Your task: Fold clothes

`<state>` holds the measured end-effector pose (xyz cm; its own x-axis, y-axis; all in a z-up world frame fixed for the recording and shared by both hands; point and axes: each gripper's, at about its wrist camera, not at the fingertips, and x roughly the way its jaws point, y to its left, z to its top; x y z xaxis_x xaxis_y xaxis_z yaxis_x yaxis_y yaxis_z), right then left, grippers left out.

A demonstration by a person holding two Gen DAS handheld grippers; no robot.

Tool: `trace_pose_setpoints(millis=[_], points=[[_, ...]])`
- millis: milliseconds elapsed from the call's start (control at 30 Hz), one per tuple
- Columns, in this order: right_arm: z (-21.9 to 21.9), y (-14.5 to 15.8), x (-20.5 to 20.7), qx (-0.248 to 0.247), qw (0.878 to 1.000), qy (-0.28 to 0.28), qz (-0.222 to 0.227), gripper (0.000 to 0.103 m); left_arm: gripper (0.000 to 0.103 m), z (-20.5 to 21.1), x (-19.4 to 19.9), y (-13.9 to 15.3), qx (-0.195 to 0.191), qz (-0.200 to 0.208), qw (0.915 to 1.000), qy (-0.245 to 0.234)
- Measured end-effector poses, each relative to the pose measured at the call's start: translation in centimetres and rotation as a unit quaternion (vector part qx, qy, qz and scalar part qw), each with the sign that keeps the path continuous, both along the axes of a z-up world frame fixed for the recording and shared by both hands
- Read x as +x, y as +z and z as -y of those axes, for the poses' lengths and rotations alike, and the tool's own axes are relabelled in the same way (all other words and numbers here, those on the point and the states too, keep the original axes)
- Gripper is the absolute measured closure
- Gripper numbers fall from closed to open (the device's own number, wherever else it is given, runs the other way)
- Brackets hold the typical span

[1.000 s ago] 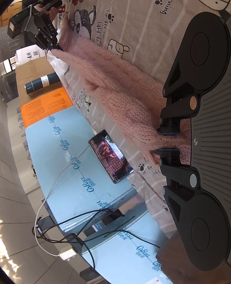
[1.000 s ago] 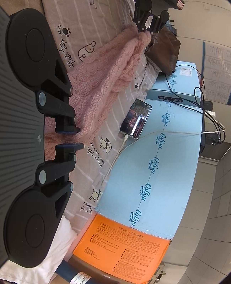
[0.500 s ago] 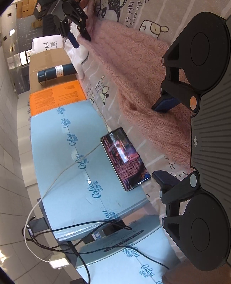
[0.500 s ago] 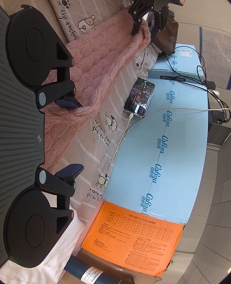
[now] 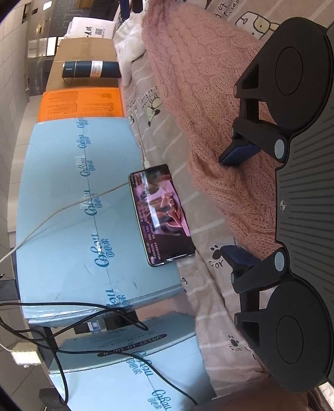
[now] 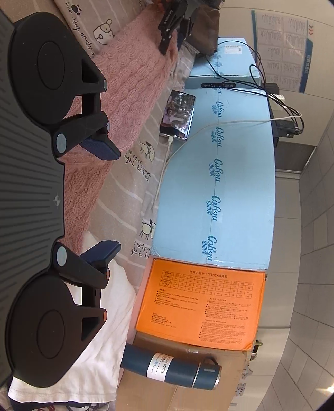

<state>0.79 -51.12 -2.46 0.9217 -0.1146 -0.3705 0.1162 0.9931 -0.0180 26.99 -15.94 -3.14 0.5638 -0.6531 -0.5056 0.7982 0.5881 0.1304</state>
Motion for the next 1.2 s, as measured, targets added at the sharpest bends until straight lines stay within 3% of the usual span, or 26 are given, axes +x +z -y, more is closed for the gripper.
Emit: trace_pose_setpoints(millis=[133, 200, 300, 500, 700, 800, 867, 967, 1067, 1133, 1200], points=[[-0.2, -0.4, -2.9, 0.057, 0.996, -0.061, 0.013, 0.020, 0.056, 0.2, -1.1, 0.1, -0.001, 0.010, 0.9997, -0.020], [-0.3, -0.6, -4.3, 0.086, 0.992, -0.091, 0.020, 0.020, 0.071, 0.2, -1.3, 0.1, -0.003, 0.011, 0.9997, -0.023], [-0.5, -0.9, -6.5, 0.128, 0.982, -0.136, 0.030, 0.020, 0.080, 0.0, -1.5, 0.1, -0.011, 0.012, 0.9997, -0.019], [-0.5, -1.6, -7.7, 0.171, 0.971, -0.164, 0.021, 0.019, 0.080, -1.2, -1.9, 0.3, -0.050, -0.006, 0.9986, -0.015], [-0.4, -2.3, -8.5, 0.210, 0.960, -0.183, 0.008, 0.019, 0.079, -1.1, -2.2, 0.2, -0.051, -0.010, 0.9986, -0.008], [0.4, -2.5, -8.5, 0.258, 0.947, -0.190, 0.018, 0.020, 0.079, -1.3, -2.2, 0.1, -0.056, -0.014, 0.9983, -0.006], [-0.1, -2.3, -8.8, 0.246, 0.952, -0.179, 0.035, 0.020, 0.078, -1.4, -2.2, 0.0, -0.055, -0.015, 0.9983, -0.005], [-2.1, -1.4, -9.6, 0.188, 0.974, -0.119, 0.051, 0.018, 0.078, -1.2, -2.1, -0.2, -0.052, -0.015, 0.9985, -0.004], [-4.8, -1.2, -8.7, 0.072, 0.994, -0.087, -0.006, 0.015, 0.078, -1.2, -2.2, -0.2, -0.052, -0.014, 0.9986, -0.005], [-6.3, -1.5, -7.6, -0.013, 0.995, -0.085, -0.058, 0.015, 0.078, -1.3, -2.1, -0.2, -0.052, -0.015, 0.9985, -0.004], [-6.0, -2.1, -6.5, -0.055, 0.988, -0.104, -0.095, 0.015, 0.078, -1.3, -2.1, -0.2, -0.053, -0.016, 0.9984, -0.003]])
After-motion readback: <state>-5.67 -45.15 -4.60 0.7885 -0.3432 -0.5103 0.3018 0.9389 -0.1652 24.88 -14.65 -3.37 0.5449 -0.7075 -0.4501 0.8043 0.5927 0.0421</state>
